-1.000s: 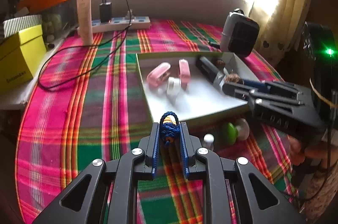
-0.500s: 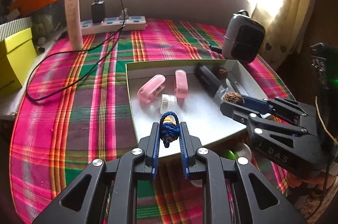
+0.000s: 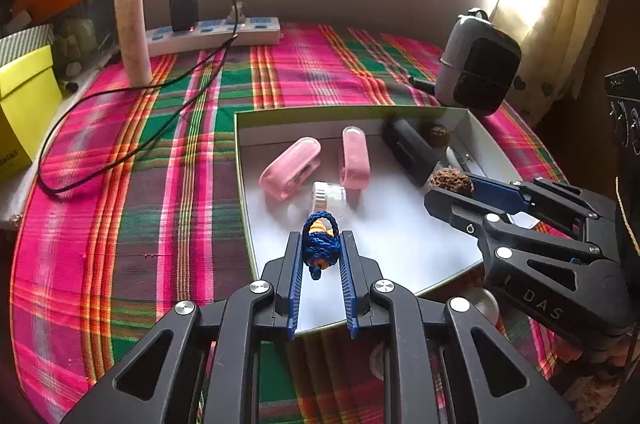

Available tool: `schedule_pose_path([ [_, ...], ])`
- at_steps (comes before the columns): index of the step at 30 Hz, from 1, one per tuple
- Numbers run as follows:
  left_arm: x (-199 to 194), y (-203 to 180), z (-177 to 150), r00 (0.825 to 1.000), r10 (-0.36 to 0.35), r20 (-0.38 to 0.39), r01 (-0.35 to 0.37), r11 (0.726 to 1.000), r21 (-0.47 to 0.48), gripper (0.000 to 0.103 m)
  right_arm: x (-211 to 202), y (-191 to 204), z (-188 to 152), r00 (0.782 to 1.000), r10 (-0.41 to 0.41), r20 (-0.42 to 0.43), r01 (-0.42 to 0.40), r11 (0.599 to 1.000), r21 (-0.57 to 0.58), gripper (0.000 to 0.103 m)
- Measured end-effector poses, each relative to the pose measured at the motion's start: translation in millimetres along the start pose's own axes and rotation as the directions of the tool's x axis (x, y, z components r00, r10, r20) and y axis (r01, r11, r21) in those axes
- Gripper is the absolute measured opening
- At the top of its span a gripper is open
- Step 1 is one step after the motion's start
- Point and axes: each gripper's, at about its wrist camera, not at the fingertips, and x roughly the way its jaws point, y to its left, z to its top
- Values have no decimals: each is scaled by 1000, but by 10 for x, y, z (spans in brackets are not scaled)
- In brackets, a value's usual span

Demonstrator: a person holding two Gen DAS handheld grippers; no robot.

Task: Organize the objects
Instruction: 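Lower and release the blue cord with left gripper while right gripper releases walnut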

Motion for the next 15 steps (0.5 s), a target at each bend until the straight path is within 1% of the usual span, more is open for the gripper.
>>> schedule_pose_path([
  [15, 107, -6, 61, 1000, 14, 5, -14, 1000, 20, 16, 228, 63, 107, 999, 7, -48, -9, 999, -47, 30],
])
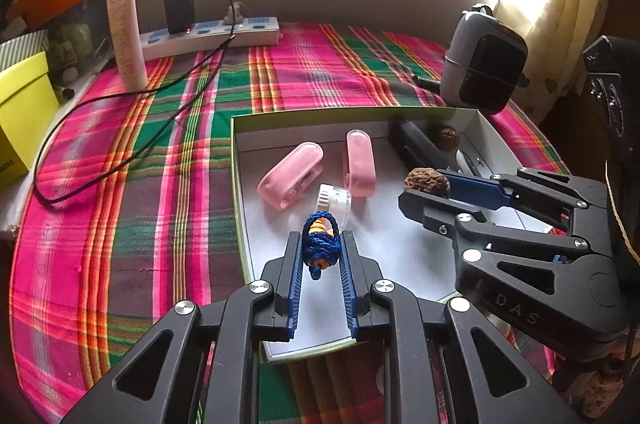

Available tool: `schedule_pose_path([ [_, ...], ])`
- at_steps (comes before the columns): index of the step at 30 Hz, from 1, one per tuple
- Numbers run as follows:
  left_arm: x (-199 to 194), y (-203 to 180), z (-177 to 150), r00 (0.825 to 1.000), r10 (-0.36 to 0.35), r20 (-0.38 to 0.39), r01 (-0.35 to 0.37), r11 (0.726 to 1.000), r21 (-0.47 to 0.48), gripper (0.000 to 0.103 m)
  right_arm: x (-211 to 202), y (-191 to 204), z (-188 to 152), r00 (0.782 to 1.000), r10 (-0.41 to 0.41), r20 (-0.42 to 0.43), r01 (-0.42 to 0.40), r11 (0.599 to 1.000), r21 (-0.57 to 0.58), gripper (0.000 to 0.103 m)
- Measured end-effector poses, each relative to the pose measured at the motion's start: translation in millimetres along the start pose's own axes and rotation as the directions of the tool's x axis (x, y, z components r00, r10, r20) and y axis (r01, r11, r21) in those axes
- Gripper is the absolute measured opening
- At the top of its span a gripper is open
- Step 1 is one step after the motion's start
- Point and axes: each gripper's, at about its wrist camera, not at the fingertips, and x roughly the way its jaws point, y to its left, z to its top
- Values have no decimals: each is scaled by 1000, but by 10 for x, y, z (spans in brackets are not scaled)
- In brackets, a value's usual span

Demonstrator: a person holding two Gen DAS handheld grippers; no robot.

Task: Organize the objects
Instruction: 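Lower and release the blue cord with left gripper while right gripper releases walnut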

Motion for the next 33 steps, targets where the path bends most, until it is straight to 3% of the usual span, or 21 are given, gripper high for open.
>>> schedule_pose_path([
  [33, 107, -73, 11, 1000, 24, -1, -24, 999, 43, 18, 143, 4, -6, 1000, -3, -24, 2, 1000, -20, 30],
])
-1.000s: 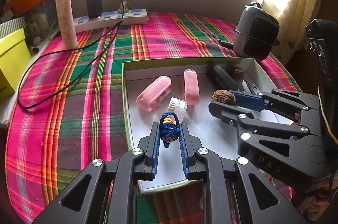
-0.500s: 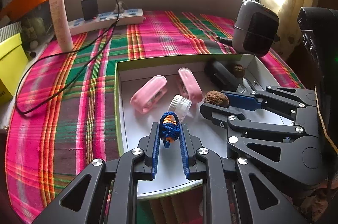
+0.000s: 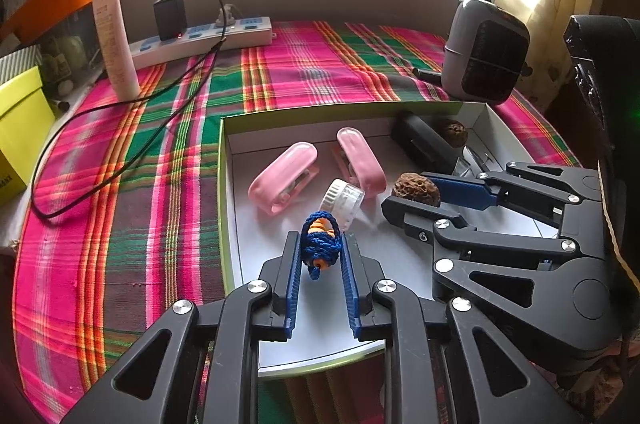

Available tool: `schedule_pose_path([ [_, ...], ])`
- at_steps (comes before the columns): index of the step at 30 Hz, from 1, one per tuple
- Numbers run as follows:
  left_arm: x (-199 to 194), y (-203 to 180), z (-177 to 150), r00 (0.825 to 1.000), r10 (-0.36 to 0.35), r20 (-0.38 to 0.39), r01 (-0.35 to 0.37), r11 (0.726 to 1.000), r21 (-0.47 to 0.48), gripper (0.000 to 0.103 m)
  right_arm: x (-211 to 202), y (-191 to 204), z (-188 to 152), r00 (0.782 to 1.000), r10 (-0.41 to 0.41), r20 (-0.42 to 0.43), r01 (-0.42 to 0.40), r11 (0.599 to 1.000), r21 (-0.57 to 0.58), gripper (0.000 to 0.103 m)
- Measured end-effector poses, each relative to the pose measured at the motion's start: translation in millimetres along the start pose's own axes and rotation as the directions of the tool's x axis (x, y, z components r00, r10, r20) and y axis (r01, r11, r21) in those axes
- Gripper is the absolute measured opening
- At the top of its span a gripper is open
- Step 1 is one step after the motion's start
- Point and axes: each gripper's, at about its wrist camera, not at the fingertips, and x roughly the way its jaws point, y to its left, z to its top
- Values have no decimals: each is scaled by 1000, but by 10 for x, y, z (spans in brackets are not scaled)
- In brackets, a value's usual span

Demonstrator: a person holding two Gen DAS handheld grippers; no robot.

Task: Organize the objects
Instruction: 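Lower and release the blue cord with left gripper while right gripper releases walnut, then withdraw both open grippers from the box toward the white knob and spool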

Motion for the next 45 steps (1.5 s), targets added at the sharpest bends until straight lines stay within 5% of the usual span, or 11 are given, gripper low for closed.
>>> schedule_pose_path([
  [17, -68, 5, -20, 1000, -11, 10, 11, 1000, -8, 33, -47, -16, -6, 1000, -11, 8, 11, 1000, 13, 30],
  [23, -147, 39, -40, 1000, 2, 21, -1, 1000, -19, 34, -78, 1, -4, 1000, -14, 15, 14, 1000, 10, 32],
  [26, -197, 32, -58, 1000, 0, 26, 0, 1000, -20, 35, -94, 11, -14, 1000, -14, 18, 13, 1000, 13, 42],
  [45, -514, -2, -201, 997, 9, 73, -7, 999, -38, 39, -440, 61, -189, 996, -26, 81, 18, 996, 91, 42],
])
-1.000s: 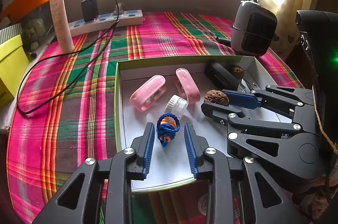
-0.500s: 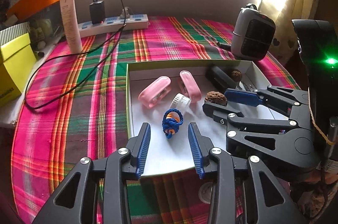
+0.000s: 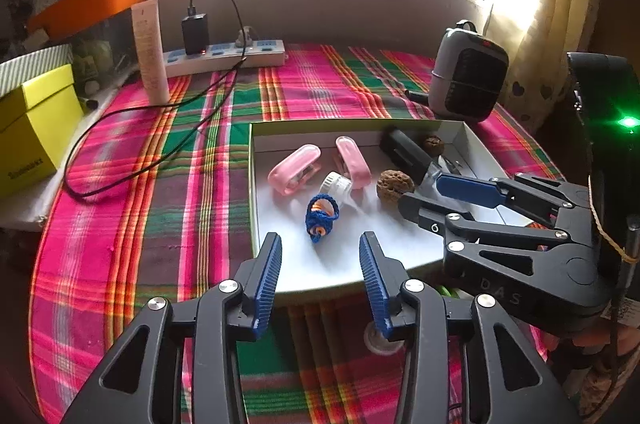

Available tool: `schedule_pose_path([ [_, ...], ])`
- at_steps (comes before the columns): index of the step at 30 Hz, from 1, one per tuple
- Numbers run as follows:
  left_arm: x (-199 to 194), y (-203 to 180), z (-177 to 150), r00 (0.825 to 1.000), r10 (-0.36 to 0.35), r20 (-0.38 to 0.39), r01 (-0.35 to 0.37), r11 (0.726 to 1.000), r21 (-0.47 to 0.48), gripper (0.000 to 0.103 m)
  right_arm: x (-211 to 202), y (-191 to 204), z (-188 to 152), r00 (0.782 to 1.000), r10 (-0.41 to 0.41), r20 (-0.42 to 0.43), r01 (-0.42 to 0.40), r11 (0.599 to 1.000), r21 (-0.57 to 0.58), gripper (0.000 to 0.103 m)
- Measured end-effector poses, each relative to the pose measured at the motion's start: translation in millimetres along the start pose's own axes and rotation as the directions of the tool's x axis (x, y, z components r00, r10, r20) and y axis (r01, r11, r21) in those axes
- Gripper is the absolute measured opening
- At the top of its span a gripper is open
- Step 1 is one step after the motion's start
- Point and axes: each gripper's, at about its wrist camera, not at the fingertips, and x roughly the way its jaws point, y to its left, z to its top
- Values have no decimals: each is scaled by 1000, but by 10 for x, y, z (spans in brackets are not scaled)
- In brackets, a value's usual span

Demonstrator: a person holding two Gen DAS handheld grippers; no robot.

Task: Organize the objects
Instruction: 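Withdraw both open grippers from the box toward the white knob and spool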

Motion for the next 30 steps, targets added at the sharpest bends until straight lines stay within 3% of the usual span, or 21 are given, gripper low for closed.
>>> schedule_pose_path([
  [17, -312, -54, -268, 999, -5, 31, 5, 1000, -10, 40, -422, 20, -367, 997, -20, 78, 13, 997, 82, 47],
  [30, -282, -70, -463, 998, -61, -4, 61, 998, -35, 46, -497, -73, -693, 998, -25, 57, 16, 989, 146, 48],
])
